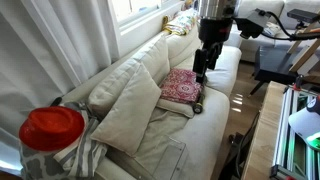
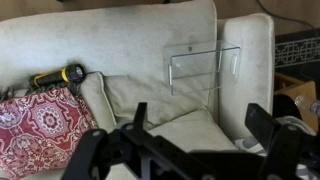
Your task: Move the pillow from the left sofa seat onto the fleece blanket on the middle sofa seat
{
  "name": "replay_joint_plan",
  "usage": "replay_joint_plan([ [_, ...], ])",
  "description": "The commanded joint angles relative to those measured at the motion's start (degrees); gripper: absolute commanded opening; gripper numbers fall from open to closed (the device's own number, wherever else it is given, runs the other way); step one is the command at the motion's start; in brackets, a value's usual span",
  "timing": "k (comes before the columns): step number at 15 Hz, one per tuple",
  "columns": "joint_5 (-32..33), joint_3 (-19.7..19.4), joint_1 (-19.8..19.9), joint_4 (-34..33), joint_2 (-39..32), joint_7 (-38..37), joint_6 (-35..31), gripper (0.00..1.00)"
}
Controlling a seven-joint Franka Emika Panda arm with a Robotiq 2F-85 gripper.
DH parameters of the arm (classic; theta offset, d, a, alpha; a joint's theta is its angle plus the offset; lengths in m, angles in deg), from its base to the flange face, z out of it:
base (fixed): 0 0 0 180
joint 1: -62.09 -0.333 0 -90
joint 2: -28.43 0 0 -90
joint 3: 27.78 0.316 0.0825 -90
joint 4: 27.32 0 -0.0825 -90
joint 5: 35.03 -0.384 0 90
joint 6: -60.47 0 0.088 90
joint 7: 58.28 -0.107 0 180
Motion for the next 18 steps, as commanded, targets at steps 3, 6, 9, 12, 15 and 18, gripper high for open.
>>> replay_joint_plan([
  [3,0.18,-0.45,-0.44,-0.04,-0.03,-0.12,0.06,1.0],
  [6,0.18,-0.45,-0.44,-0.04,-0.03,-0.12,0.06,1.0],
  [9,0.18,-0.45,-0.44,-0.04,-0.03,-0.12,0.06,1.0],
  [12,-1.65,-0.3,-0.44,-7.27,-11.59,0.36,-5.71,1.0],
  [15,0.65,0.57,0.42,-14.01,-19.58,-9.24,-9.02,1.0],
  [18,4.08,-1.08,-0.85,-22.34,-30.0,-20.84,-12.33,1.0],
])
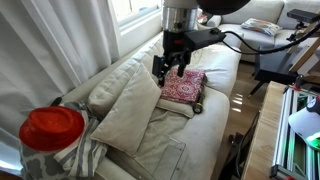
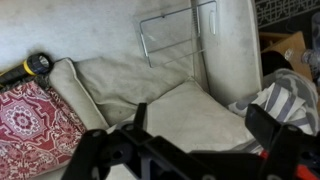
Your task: Move the pillow from the left sofa seat onto the fleece blanket on the middle sofa seat
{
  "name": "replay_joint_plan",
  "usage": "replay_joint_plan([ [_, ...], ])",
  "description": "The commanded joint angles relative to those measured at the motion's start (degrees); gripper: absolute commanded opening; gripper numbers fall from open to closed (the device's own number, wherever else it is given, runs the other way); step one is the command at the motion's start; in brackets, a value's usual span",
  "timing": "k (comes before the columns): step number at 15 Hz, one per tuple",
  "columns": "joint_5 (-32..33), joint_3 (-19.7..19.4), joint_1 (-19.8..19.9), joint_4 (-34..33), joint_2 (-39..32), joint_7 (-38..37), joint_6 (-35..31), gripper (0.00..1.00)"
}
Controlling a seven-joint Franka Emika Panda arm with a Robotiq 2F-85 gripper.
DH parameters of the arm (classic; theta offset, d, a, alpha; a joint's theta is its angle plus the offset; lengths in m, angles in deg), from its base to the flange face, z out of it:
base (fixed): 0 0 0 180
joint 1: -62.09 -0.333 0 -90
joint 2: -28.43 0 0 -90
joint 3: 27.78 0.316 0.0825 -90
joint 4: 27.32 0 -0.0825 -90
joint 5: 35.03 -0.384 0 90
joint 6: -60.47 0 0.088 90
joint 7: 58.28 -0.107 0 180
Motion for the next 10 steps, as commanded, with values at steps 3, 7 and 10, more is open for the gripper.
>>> replay_joint_plan([
  [3,5.84,-4.52,-3.8,-17.6,-21.06,-20.24,-6.88,1.0],
  [7,8.1,-10.58,-9.11,-31.19,-33.96,-32.31,-5.82,1.0],
  [10,6.33,-9.99,-8.33,-27.98,-31.73,-29.27,-7.41,1.0],
])
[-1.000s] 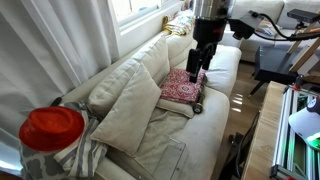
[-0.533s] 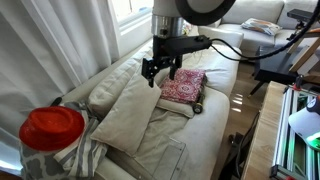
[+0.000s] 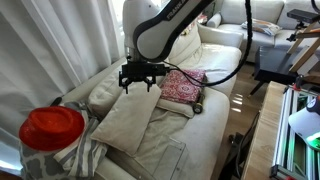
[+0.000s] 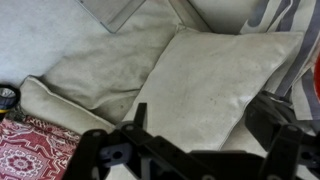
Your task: Move the pillow from the left sofa seat onto the fleece blanket on the middle sofa seat
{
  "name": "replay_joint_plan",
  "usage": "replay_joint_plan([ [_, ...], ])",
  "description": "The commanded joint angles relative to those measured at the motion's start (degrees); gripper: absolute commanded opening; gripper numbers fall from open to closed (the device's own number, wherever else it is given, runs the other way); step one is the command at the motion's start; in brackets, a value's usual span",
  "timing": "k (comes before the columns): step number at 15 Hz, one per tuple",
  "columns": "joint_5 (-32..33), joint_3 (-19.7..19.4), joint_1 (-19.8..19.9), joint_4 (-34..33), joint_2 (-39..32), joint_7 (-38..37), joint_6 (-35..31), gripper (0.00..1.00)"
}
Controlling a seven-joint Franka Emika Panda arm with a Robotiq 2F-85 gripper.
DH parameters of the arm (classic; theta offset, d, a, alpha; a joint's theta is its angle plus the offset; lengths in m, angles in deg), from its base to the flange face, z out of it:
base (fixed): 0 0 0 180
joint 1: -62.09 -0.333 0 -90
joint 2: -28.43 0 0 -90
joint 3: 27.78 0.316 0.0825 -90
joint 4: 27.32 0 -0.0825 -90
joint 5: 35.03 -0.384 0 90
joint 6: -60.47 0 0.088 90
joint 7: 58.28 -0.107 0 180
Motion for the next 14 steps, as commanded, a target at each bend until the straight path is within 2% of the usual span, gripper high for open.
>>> replay_joint_plan([
  [1,-0.66,-0.99,-1.04,-1.27,-1.19,0.02,0.15,1.0],
  [6,-0.13,-2.22,-2.16,-4.2,-3.66,-2.82,0.37,1.0],
  [7,1.49,-4.73,-3.74,-5.34,-5.24,-6.96,-0.37,1.0],
  [9,-0.38,-4.16,-2.75,-7.4,-8.16,-7.33,-2.24,1.0],
  [10,1.12,-5.75,-3.81,-8.62,-9.58,-8.86,-3.07,1.0],
  [14,1.66,-8.1,-4.54,-13.6,-15.77,-9.55,-9.1,1.0],
])
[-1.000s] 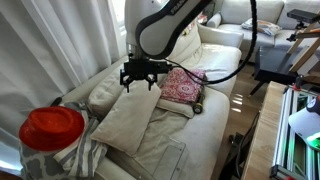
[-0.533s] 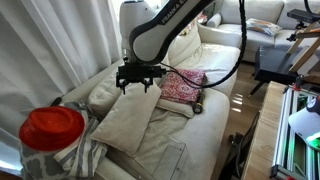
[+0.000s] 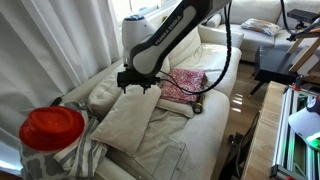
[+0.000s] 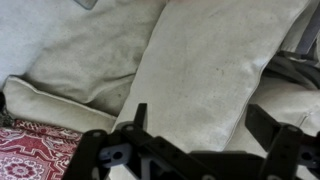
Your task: Move the pillow from the left sofa seat onto the fleece blanket on the middle sofa seat
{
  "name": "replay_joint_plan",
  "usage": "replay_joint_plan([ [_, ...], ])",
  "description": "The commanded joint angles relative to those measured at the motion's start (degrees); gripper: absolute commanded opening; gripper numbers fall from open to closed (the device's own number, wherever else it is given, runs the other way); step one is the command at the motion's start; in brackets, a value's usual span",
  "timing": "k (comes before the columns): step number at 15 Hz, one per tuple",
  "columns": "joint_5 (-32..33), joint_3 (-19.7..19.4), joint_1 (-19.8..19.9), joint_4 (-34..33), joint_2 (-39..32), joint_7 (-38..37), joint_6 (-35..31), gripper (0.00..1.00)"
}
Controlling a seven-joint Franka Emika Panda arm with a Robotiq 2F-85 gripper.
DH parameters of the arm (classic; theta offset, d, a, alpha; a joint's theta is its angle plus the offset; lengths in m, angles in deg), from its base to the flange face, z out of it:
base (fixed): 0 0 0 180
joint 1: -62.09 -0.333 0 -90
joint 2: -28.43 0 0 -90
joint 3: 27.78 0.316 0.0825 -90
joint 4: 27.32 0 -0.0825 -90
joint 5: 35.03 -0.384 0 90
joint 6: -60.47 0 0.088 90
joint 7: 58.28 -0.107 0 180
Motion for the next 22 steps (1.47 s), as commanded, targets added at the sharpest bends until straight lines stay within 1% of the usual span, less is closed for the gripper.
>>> replay_joint_plan([
  [1,0.68,-2.51,-1.33,-6.57,-7.41,-1.91,-6.2,1.0],
  [4,0.26,-5.22,-2.66,-11.06,-12.15,-4.68,-5.94,1.0],
  [6,0.15,-5.55,-2.55,-14.69,-15.46,-5.23,-6.23,1.0],
  [9,-0.12,-6.11,-2.8,-20.16,-20.06,-6.73,-8.89,1.0],
  [10,0.14,-7.29,-3.55,-22.19,-21.65,-8.09,-8.72,1.0],
  [12,-0.72,-8.41,-3.95,-26.15,-24.95,-11.7,-9.89,1.0],
  [13,-0.76,-9.02,-4.14,-28.11,-26.44,-13.32,-9.48,1.0],
  [14,-0.73,-9.54,-4.21,-29.93,-27.91,-15.01,-9.45,0.98],
  [15,-0.59,-9.98,-4.26,-31.59,-29.24,-16.51,-9.17,0.83],
  [16,-0.66,-10.23,-4.18,-33.22,-30.51,-18.17,-8.91,0.73],
  [17,-0.78,-10.56,-4.2,-35.05,-31.86,-19.02,-8.27,0.7],
  [19,-0.4,-10.98,-4.01,-36.98,-33.24,-20.44,-6.05,0.54],
  [20,0.17,-12.18,-4.46,-37.57,-33.63,-21.46,-4.44,0.45],
  [22,0.85,-11.76,-3.67,-37.85,-33.38,-22.55,-1.85,0.32],
])
